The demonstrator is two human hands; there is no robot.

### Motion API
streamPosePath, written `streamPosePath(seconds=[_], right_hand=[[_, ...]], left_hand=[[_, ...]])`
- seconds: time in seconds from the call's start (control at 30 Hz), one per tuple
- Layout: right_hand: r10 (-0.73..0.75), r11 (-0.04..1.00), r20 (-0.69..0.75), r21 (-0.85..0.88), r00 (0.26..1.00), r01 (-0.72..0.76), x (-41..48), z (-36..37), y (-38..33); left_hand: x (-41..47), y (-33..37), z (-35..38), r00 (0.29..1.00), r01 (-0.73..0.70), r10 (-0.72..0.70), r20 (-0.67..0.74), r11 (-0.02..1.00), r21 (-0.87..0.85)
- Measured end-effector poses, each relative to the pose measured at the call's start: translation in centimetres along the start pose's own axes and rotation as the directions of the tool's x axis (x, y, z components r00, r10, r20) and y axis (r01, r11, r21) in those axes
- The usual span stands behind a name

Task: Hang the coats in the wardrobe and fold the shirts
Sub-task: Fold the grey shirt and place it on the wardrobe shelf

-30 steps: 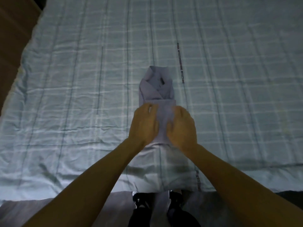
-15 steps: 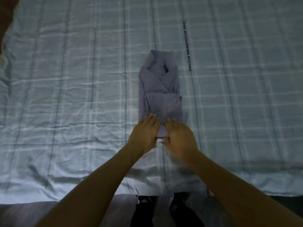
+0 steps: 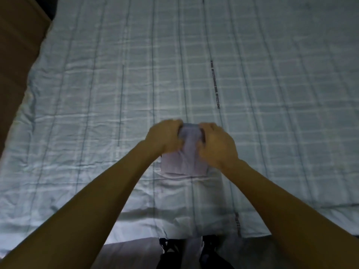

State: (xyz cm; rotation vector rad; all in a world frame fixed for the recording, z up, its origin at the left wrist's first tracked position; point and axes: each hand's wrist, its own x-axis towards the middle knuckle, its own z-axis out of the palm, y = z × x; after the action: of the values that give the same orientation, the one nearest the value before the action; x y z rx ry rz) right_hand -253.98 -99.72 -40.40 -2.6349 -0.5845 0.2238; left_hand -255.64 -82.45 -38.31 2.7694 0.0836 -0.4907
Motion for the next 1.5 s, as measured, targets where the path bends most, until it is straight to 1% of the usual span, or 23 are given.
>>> streamPosePath(seconds=[0.03, 0.07, 0.1, 0.13, 0.2, 0.23, 0.27, 0.3, 0.33, 0.4, 0.47, 0.53, 0.63, 0.77, 0.9, 0.97, 1.03, 1.1, 1.17, 1.23, 1.3, 1.4, 1.5], right_hand=[[0.017, 1.000, -0.020, -0.004, 1.000, -0.017, 0.5, 0.6, 0.3], [0.032, 0.999, -0.007, -0.011, 0.999, -0.032, 0.8, 1.4, 0.6], [0.030, 0.999, 0.021, -0.021, 0.999, -0.030, 0.8, 2.4, 0.8], [0.003, 0.999, 0.049, -0.038, 0.999, -0.001, 0.7, 3.5, 1.1], [-0.058, 0.994, 0.138, -0.083, 0.989, 0.069, 0.1, 5.9, 1.6], [-0.058, 0.992, 0.214, -0.100, 0.975, 0.081, -0.3, 7.1, 1.8], [-0.046, 0.991, 0.290, -0.110, 0.956, 0.081, -0.7, 8.3, 2.2], [-0.033, 0.989, 0.327, -0.123, 0.945, 0.077, -1.1, 9.3, 2.6], [-0.035, 0.987, 0.315, -0.139, 0.949, 0.083, -1.4, 10.2, 3.0], [-0.073, 0.978, 0.237, -0.175, 0.969, 0.116, -1.6, 11.3, 3.5], [-0.094, 0.976, 0.201, -0.174, 0.975, 0.130, -1.2, 12.1, 3.8], [-0.095, 0.982, 0.212, -0.141, 0.973, 0.126, -0.5, 13.1, 4.5], [-0.095, 0.988, 0.224, -0.101, 0.970, 0.120, 0.1, 13.8, 5.1], [-0.103, 0.985, 0.237, -0.113, 0.966, 0.132, 0.1, 12.4, 4.3], [-0.179, 0.939, 0.335, -0.224, 0.925, 0.263, -0.2, 11.0, 3.6], [-0.145, 0.924, 0.348, -0.287, 0.926, 0.252, 0.4, 11.3, 3.6], [-0.103, 0.921, 0.311, -0.330, 0.945, 0.209, 1.3, 11.8, 3.6], [-0.079, 0.919, 0.279, -0.351, 0.957, 0.178, 1.7, 12.1, 3.2], [-0.069, 0.931, 0.255, -0.332, 0.965, 0.154, 1.8, 12.2, 3.0], [-0.082, 0.943, 0.214, -0.300, 0.973, 0.145, 2.1, 11.8, 2.6], [-0.120, 0.946, 0.158, -0.280, 0.980, 0.161, 2.3, 10.6, 1.8], [-0.242, 0.931, 0.021, -0.276, 0.970, 0.239, 2.9, 7.9, 0.1], [-0.339, 0.891, -0.025, -0.331, 0.940, 0.312, 4.0, 4.4, -2.7]], left_hand=[[0.3, -0.2, 0.3, 0.983, -0.012, 0.013, -0.184, 1.000, 0.010], [0.4, -0.4, 0.9, 0.953, -0.034, 0.030, -0.300, 0.999, -0.007], [0.5, -0.7, 1.7, 0.943, -0.067, 0.055, -0.327, 0.997, -0.027], [0.5, -0.9, 3.0, 0.961, -0.093, 0.088, -0.262, 0.996, -0.009], [0.1, -1.4, 6.3, 0.994, -0.108, 0.111, -0.016, 0.988, 0.111], [0.0, -1.9, 8.0, 0.991, -0.109, 0.097, 0.091, 0.984, 0.141], [-0.1, -2.6, 9.7, 0.986, -0.110, 0.090, 0.140, 0.984, 0.139], [-0.2, -3.1, 11.2, 0.986, -0.130, 0.115, 0.120, 0.983, 0.127], [-0.2, -3.7, 12.5, 0.986, -0.164, 0.159, 0.053, 0.978, 0.132], [0.0, -4.7, 14.3, 0.969, -0.222, 0.235, -0.080, 0.963, 0.152], [0.7, -5.6, 15.8, 0.957, -0.241, 0.262, -0.129, 0.958, 0.154], [1.5, -6.0, 17.0, 0.951, -0.239, 0.259, -0.172, 0.963, 0.127], [2.3, -6.4, 17.8, 0.952, -0.242, 0.253, -0.173, 0.967, 0.083], [2.1, -5.7, 16.6, 0.963, -0.227, 0.239, -0.126, 0.969, 0.098], [2.3, -5.5, 16.2, 0.955, -0.255, 0.269, -0.124, 0.960, 0.117], [2.4, -5.2, 16.3, 0.945, -0.248, 0.273, -0.181, 0.957, 0.150], [2.7, -4.6, 16.4, 0.935, -0.220, 0.255, -0.247, 0.962, 0.163], [3.2, -4.4, 16.2, 0.920, -0.227, 0.273, -0.282, 0.956, 0.184], [3.3, -4.6, 16.1, 0.899, -0.240, 0.315, -0.305, 0.936, 0.259], [3.3, -4.6, 15.4, 0.877, -0.233, 0.330, -0.349, 0.928, 0.292], [3.0, -4.3, 13.9, 0.870, -0.218, 0.323, -0.373, 0.930, 0.296], [2.2, -3.8, 10.6, 0.838, -0.159, 0.298, -0.456, 0.934, 0.319], [0.7, -3.7, 6.1, 0.788, -0.067, 0.275, -0.551, 0.928, 0.368]])
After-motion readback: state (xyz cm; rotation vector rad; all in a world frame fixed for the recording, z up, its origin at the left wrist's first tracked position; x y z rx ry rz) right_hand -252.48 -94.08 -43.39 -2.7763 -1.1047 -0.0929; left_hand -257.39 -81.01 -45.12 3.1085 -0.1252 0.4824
